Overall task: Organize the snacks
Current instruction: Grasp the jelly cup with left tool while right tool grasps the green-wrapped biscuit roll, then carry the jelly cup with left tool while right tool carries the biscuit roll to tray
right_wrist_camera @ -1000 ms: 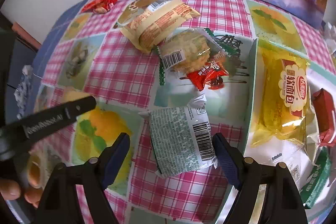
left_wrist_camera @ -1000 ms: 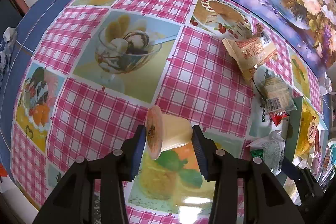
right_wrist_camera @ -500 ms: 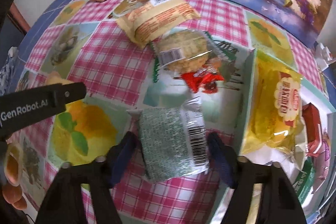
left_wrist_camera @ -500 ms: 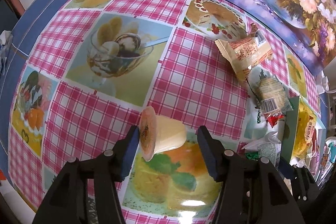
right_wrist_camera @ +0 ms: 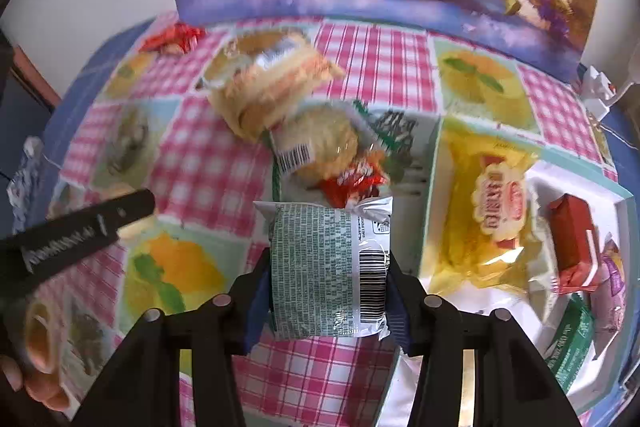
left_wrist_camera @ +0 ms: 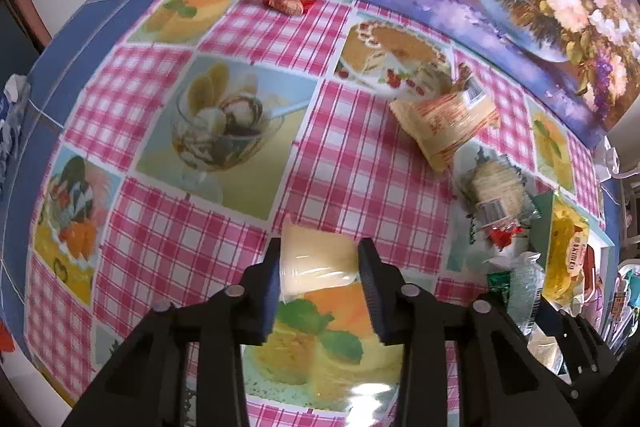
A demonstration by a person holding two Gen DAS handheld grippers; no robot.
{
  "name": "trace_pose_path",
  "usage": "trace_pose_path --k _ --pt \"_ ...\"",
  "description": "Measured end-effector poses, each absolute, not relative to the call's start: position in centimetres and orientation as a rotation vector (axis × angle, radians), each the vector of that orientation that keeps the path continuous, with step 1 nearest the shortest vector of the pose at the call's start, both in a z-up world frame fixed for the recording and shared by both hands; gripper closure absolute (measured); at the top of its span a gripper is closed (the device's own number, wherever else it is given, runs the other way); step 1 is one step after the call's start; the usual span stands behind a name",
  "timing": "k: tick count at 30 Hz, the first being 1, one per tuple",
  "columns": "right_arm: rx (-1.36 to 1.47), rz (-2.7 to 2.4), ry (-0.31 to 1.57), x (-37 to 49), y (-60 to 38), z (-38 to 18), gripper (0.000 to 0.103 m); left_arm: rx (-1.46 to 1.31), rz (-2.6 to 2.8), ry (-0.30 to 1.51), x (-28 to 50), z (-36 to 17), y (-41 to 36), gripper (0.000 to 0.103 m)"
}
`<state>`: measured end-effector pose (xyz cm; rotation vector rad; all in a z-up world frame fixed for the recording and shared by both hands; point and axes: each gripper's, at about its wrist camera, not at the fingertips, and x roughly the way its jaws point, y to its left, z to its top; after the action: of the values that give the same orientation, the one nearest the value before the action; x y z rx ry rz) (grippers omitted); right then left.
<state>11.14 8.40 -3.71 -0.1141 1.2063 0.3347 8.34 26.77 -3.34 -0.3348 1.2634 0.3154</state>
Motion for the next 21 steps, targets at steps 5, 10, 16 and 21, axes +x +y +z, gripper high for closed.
trace_pose_path --k 5,10,16,21 --pt "-0.084 0.33 1.17 11.2 8.1 -2.3 0.05 -0.328 0.299 1.243 8.4 -2.7 26.2 0.065" --pt "-0.058 0.321 1.153 11.2 7.7 -1.4 0.05 -0.361 0.282 1.218 8.0 -2.2 26.7 0.065" --pt "-0.018 0.307 1.126 11.2 6.6 0.0 0.05 -0.351 0.289 1.177 8.1 -0.7 26.5 0.065" --pt "0.022 0.258 1.089 11.2 4.9 1.8 0.05 -0.329 0.287 1.128 8.1 1.4 25.6 0.065"
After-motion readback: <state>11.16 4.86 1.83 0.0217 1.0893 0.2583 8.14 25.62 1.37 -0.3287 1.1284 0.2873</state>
